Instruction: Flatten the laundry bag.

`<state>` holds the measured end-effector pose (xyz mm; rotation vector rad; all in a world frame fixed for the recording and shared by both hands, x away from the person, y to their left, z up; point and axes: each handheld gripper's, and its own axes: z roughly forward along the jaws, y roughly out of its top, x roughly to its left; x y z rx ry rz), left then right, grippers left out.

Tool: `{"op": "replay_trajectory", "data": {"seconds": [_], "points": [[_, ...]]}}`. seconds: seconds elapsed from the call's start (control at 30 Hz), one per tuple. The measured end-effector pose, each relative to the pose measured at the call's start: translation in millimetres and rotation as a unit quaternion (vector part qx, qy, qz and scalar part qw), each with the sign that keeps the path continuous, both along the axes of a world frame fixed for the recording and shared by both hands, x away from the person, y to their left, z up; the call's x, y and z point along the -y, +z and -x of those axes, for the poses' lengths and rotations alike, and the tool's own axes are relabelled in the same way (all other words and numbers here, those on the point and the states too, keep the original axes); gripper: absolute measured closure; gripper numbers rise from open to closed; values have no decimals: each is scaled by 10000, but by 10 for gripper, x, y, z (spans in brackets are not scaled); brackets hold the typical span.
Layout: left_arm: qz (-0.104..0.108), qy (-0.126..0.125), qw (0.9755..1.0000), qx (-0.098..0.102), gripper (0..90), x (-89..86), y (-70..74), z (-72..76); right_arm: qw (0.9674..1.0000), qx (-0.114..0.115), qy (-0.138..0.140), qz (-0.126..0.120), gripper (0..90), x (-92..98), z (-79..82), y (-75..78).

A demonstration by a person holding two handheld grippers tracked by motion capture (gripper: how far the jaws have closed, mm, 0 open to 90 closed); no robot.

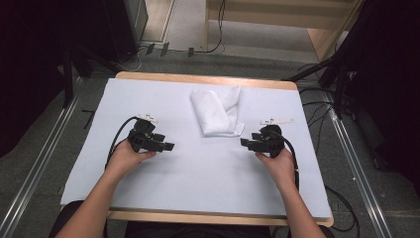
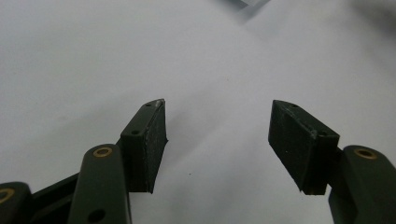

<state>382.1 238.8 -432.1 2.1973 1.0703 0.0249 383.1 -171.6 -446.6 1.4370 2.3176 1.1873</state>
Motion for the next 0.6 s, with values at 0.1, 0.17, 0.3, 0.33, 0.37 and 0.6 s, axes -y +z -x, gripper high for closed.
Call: {"op": "replay_trajectory", "data": {"seconds": [0.1, 0.17, 0.3, 0.33, 0.37, 0.6], "points": [[5, -4, 10000, 9, 377, -1, 3, 3, 10000, 7, -6, 13, 416, -8, -2, 1], [9, -6, 10000, -1, 377, -3, 1, 3, 10000, -2, -7, 10, 420, -15, -6, 1], [1, 2, 10000, -10, 376, -6, 3, 6, 10000, -77, -30, 19, 426, -54, -31, 4], [1, 2, 10000, -10, 376, -6, 3, 6, 10000, -73, -11, 36, 427, -60, -38, 5], [3, 0, 10000, -7, 376, -6, 4, 7, 10000, -55, -24, 46, 426, -71, -44, 7], [-11, 36, 10000, -21, 375, -22, 0, 5, 10000, -20, 0, 73, 427, -115, -91, 17]]}}
